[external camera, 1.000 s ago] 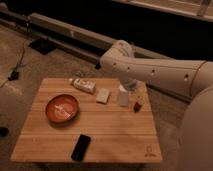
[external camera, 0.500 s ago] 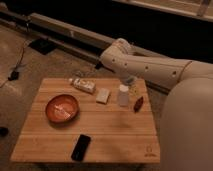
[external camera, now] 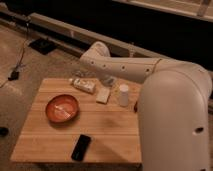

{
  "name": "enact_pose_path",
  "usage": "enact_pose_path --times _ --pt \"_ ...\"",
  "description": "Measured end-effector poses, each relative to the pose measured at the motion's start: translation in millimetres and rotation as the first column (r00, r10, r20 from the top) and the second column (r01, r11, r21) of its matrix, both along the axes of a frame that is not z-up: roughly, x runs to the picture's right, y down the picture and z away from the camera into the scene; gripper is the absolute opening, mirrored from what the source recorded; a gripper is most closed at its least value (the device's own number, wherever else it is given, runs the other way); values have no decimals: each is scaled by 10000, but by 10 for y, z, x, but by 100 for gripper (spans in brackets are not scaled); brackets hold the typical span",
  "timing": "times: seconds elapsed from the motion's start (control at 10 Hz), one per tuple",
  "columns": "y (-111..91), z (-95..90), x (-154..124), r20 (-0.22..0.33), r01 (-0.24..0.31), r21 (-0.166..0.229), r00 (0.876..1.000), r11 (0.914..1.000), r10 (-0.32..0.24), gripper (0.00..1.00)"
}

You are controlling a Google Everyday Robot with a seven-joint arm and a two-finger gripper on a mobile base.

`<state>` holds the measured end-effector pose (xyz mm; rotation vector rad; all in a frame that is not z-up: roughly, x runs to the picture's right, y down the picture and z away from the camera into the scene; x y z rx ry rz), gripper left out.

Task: Move the arm in a circular motion

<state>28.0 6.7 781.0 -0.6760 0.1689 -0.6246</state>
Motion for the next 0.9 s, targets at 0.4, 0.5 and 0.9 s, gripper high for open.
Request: enact_pose_path --times 0.4,0.5,0.9 --pt "386 -133 -751 1696 1593 -687 9747 9848 -1458 65" --pt "485 -226 -809 1896 1801 -798 9683 9804 -1624 65" --pt "995 -839 -750 2614 2321 -1253 9456 9646 -1936 65"
